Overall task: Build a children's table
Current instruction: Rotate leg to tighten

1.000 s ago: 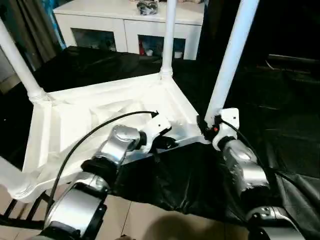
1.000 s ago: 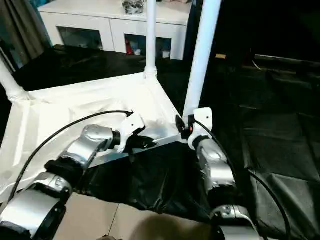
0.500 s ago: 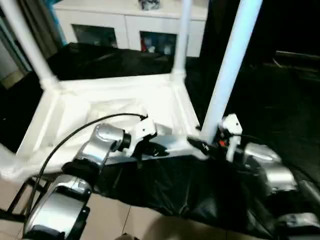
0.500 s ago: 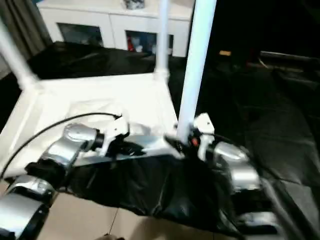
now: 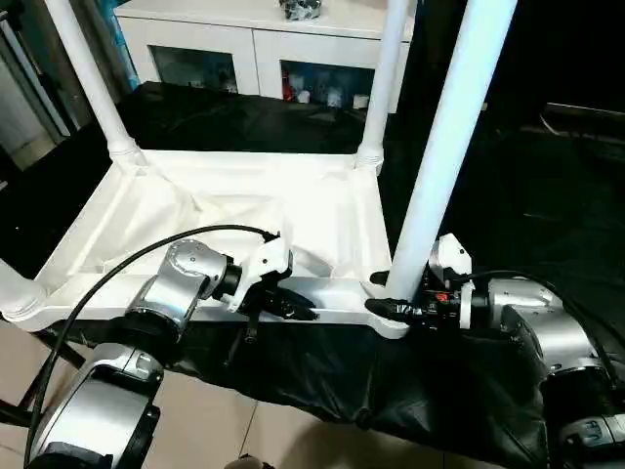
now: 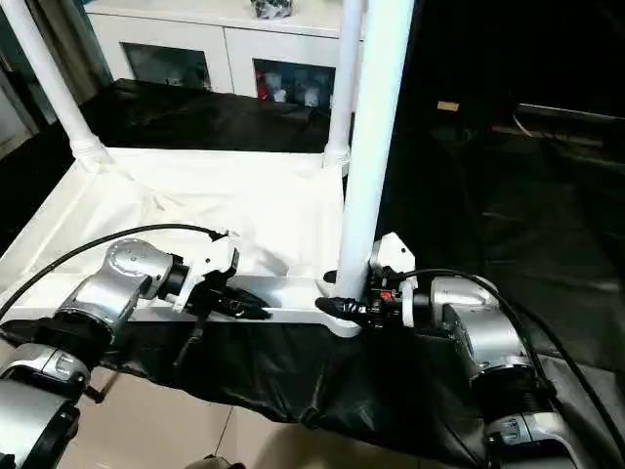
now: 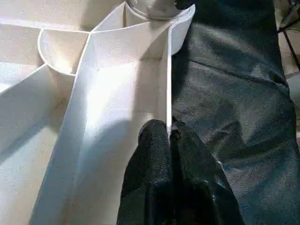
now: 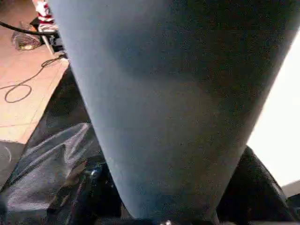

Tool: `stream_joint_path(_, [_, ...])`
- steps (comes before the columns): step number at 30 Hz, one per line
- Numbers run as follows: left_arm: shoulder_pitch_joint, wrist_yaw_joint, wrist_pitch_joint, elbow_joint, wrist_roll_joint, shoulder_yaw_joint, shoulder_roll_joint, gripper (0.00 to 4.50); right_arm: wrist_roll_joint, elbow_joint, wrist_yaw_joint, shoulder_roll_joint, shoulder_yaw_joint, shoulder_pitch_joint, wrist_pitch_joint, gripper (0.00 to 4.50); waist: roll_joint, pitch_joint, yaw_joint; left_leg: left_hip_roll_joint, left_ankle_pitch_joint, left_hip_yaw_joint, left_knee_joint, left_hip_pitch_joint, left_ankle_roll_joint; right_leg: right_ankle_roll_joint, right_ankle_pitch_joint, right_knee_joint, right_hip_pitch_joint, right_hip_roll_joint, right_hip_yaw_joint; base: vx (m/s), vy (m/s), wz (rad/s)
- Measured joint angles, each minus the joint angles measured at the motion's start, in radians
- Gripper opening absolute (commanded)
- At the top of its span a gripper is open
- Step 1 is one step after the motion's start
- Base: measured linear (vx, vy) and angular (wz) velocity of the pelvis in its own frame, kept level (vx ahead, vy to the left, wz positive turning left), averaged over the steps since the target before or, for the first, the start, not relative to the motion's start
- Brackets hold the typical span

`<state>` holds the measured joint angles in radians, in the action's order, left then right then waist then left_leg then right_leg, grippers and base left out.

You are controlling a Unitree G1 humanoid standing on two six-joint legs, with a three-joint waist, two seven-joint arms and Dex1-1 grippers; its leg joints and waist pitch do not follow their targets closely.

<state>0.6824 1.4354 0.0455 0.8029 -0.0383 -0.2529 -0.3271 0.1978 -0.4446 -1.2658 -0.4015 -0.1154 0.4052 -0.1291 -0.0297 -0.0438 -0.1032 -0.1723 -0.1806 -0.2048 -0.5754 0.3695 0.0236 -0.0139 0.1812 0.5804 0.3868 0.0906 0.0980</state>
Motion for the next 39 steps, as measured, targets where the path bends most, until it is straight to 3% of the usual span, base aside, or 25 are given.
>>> stream_joint_path(5, [-0.006, 0.008, -0.007, -0.002, 0.005, 0.0, 0.0, 0.0, 0.003, 0.034, 0.005, 0.001, 0.002, -0.026, -0.014, 2.05, 0.0, 0.0, -0.002, 0.0, 0.0, 0.0, 0.0, -0.001, 0.0, 0.0, 0.0, 0.0, 0.0, 0.0, 0.0, 0.0, 0.0, 0.0])
stream_joint_path(9, [-0.008, -0.025, -0.024, -0.002, 0.003, 0.002, 0.012, 0.0, 0.009, 0.073, 0.078, 0.036, 0.047, -0.081, -0.02, 2.05, 0.001, 0.001, -0.007, 0.0, 0.0, 0.0, 0.0, -0.003, 0.0, 0.0, 0.0, 0.001, -0.002, 0.0, 0.0, 0.0, 0.0, 0.0])
stream_joint_path(12, [-0.005, -0.099, -0.032, 0.006, -0.008, 0.007, 0.034, 0.0, 0.006, 0.066, 0.208, 0.09, 0.089, -0.095, -0.015, 2.05, 0.001, 0.001, -0.005, 0.0, 0.001, 0.0, -0.002, -0.005, 0.002, 0.0, 0.0, 0.003, -0.004, 0.0, -0.001, 0.0, 0.0, 0.0])
stream_joint_path(20, [0.032, -0.322, -0.068, 0.063, -0.051, 0.021, 0.147, 0.0, -0.04, -0.023, 0.657, 0.262, 0.222, -0.06, 0.029, 2.05, 0.001, 0.001, 0.021, 0.001, 0.001, 0.0, -0.002, -0.013, 0.002, 0.007, 0.004, -0.003, -0.01, 0.002, -0.002, 0.0, 0.0, 0.0])
stream_joint_path(23, [0.035, -0.349, -0.066, 0.066, -0.058, 0.02, 0.161, 0.0, -0.052, -0.023, 0.73, 0.283, 0.23, -0.057, 0.034, 2.05, 0.001, 0.001, 0.022, 0.002, 0.001, 0.0, -0.002, -0.013, 0.002, 0.007, 0.004, -0.003, -0.01, 0.002, -0.002, 0.0, 0.0, 0.0])
stream_joint_path(24, [0.035, -0.349, -0.059, 0.067, -0.062, 0.02, 0.161, 0.0, -0.064, -0.02, 0.738, 0.285, 0.229, -0.059, 0.042, 2.61, 0.001, 0.001, 0.021, 0.002, 0.001, 0.0, -0.002, -0.013, 0.002, 0.007, 0.004, -0.003, -0.01, 0.002, -0.002, 0.0, 0.0, 0.0])
stream_joint_path(30, [0.035, -0.341, -0.003, 0.077, -0.073, 0.015, 0.16, 0.0, -0.065, 0.014, 0.721, 0.282, 0.226, -0.086, 0.069, 3.12, -0.005, 0.0, 0.016, 0.003, 0.001, 0.0, 0.001, -0.011, 0.002, 0.007, 0.004, -0.003, -0.008, 0.002, -0.003, 0.0, 0.0, 0.0])
stream_joint_path(36, [0.039, -0.327, 0.033, 0.079, -0.074, -0.006, 0.164, 0.0, -0.045, 0.104, 0.611, 0.178, 0.195, -0.14, 0.025, 3.18, -0.008, 0.001, 0.001, 0.002, 0.001, 0.0, 0.003, -0.009, 0.002, 0.007, 0.003, -0.001, -0.009, 0.002, -0.003, 0.0, 0.0, 0.0])
stream_joint_path(39, [0.043, -0.324, 0.046, 0.073, -0.076, -0.021, 0.171, 0.0, 0.007, 0.199, 0.48, 0.05, 0.209, -0.225, 0.003, 3.18, -0.009, 0.001, -0.014, 0.0, 0.002, -0.004, 0.003, -0.005, 0.001, 0.007, 0.003, -0.001, -0.008, 0.002, -0.004, 0.0, 0.0, 0.0])
